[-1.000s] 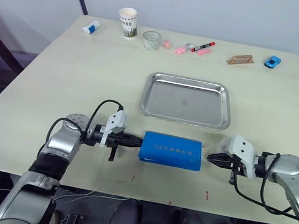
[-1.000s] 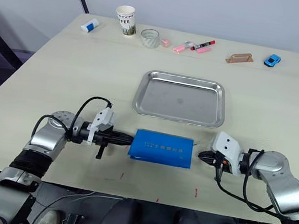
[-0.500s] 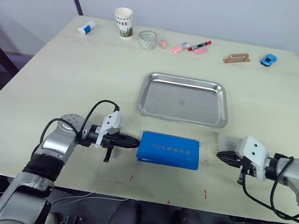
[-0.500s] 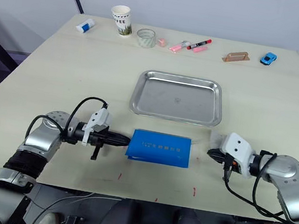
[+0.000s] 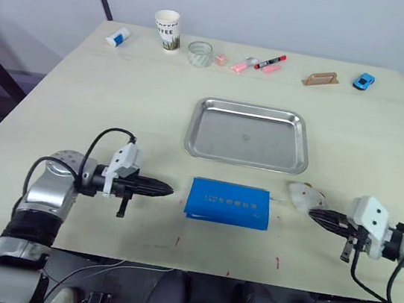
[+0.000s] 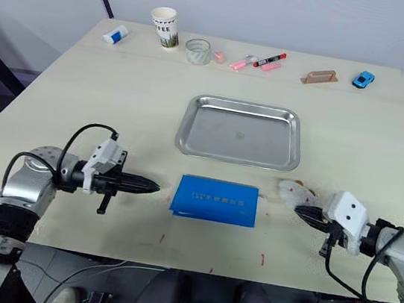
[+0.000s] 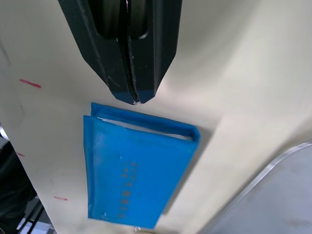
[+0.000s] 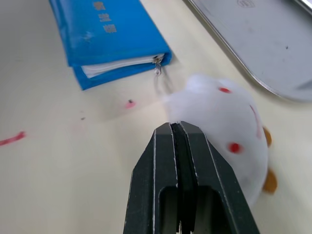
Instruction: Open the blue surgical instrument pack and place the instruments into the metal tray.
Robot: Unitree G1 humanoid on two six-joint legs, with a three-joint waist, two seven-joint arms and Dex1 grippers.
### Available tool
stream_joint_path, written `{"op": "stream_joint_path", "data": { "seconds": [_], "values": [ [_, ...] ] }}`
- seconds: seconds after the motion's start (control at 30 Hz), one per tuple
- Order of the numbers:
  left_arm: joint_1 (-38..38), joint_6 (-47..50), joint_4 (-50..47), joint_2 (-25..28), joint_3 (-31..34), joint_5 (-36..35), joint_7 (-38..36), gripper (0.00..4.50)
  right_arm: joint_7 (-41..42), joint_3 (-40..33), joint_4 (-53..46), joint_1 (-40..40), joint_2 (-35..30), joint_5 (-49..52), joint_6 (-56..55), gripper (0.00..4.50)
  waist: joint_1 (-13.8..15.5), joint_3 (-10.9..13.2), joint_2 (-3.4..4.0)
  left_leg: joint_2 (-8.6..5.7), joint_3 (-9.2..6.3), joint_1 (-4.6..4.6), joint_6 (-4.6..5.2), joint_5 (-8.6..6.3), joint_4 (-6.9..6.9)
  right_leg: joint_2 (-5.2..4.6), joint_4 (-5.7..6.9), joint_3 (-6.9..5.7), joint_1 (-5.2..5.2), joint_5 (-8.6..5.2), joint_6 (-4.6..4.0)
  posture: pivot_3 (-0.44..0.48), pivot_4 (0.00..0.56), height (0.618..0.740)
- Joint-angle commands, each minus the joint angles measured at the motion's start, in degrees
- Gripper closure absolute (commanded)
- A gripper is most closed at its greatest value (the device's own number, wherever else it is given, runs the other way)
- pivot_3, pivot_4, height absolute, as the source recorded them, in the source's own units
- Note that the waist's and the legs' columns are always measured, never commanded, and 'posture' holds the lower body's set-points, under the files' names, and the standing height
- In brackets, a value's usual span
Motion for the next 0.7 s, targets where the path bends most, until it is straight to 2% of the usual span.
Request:
{"op": "stream_joint_path", "data": {
  "seconds": [0.03,0.23,0.27,0.33,0.37,0.4,0.43,0.5,0.57,0.6,0.67,0.7],
  "values": [
    [0.54,0.92,-4.26,2.63,2.82,-3.54,-3.33,4.45,2.08,-4.82,-2.79,1.70,1.73,7.58,-0.42,4.50,-0.02,0.01,0.01,0.00,0.01,0.00,0.00,0.00,0.00,0.00,0.01,0.02,0.00,0.00,0.00,0.000,0.150,0.718],
    [1.97,4.75,-9.66,6.78,3.62,-8.43,-3.59,4.45,3.05,-4.79,-5.72,3.01,2.90,13.06,1.60,4.50,-0.12,0.04,0.06,0.02,0.01,0.05,0.00,0.00,-0.01,0.01,0.06,0.02,0.00,0.00,0.00,0.000,0.150,0.718],
    [1.99,5.56,-10.47,7.29,3.70,-9.17,-3.59,4.50,2.89,-3.91,-5.82,2.50,3.20,12.81,1.40,4.19,-0.10,0.05,0.08,0.02,0.02,0.05,0.00,0.00,0.00,0.00,0.07,0.03,0.00,0.00,0.00,0.000,0.150,0.718],
    [2.06,6.26,-11.59,8.01,3.51,-9.90,-3.59,3.97,3.06,-2.29,-5.64,1.63,3.49,12.25,1.00,3.64,-0.07,0.06,0.07,0.02,0.03,0.05,0.00,0.00,0.00,0.00,0.06,0.04,0.00,0.00,0.00,0.000,0.150,0.718],
    [2.16,5.88,-12.01,8.27,3.39,-9.96,-3.59,3.72,3.26,-1.32,-5.48,1.12,3.70,11.70,0.53,3.21,-0.07,0.06,0.07,0.01,0.04,0.06,0.00,0.00,0.00,0.00,0.06,0.04,0.00,0.00,0.00,0.000,0.150,0.718],
    [2.48,5.61,-12.56,8.92,2.95,-10.29,-3.59,3.11,3.32,-0.23,-5.09,0.39,4.08,10.75,-0.42,2.54,-0.06,0.06,0.07,0.02,0.03,0.05,0.00,0.00,0.00,0.00,0.06,0.04,0.00,0.00,0.00,0.000,0.150,0.718],
    [2.75,5.39,-13.01,9.56,2.51,-10.60,-3.59,2.67,3.28,0.68,-4.66,-0.32,4.48,9.71,-1.50,2.04,-0.06,0.06,0.07,0.02,0.03,0.05,0.00,0.00,0.00,0.01,0.05,0.03,0.00,0.00,0.00,0.000,0.150,0.718],
    [3.33,4.84,-13.96,11.36,1.44,-11.81,-3.59,1.95,4.55,3.98,-3.32,-2.60,5.00,7.32,-3.76,1.31,-0.29,0.12,0.07,0.02,0.02,0.05,0.00,0.00,-0.01,0.02,0.05,0.03,0.00,-0.01,-0.01,0.000,0.150,0.718],
    [3.35,4.14,-14.22,12.20,0.80,-12.24,-3.59,1.00,5.46,5.92,-2.02,-4.17,5.39,5.48,-6.04,0.32,-0.20,0.16,0.13,0.03,0.04,0.06,0.00,0.00,-0.01,0.04,0.04,0.05,-0.01,-0.01,-0.01,0.000,0.150,0.718],
    [3.20,3.51,-14.12,12.52,0.41,-12.13,-3.59,0.62,5.39,6.85,-1.11,-5.32,6.04,4.40,-7.60,0.00,-0.13,0.19,0.15,0.03,0.04,0.06,0.00,0.00,-0.01,0.04,0.05,0.05,-0.01,-0.01,-0.01,0.000,0.150,0.718],
    [3.10,2.53,-14.24,13.70,-0.92,-12.44,-3.59,0.09,5.92,10.18,1.55,-8.66,6.91,-0.01,-12.55,0.00,-0.09,0.21,0.14,0.03,0.05,0.06,0.00,0.00,0.00,0.04,0.05,0.05,-0.02,-0.01,-0.01,0.000,0.150,0.718],
    [3.13,2.02,-14.44,14.21,-1.52,-12.59,-3.59,0.09,6.39,11.78,3.02,-10.10,7.10,-2.25,-14.91,0.00,-0.09,0.26,0.16,0.03,0.06,0.07,0.00,0.00,0.00,0.04,0.05,0.06,-0.01,-0.01,-0.01,0.000,0.150,0.718]
  ]
}}
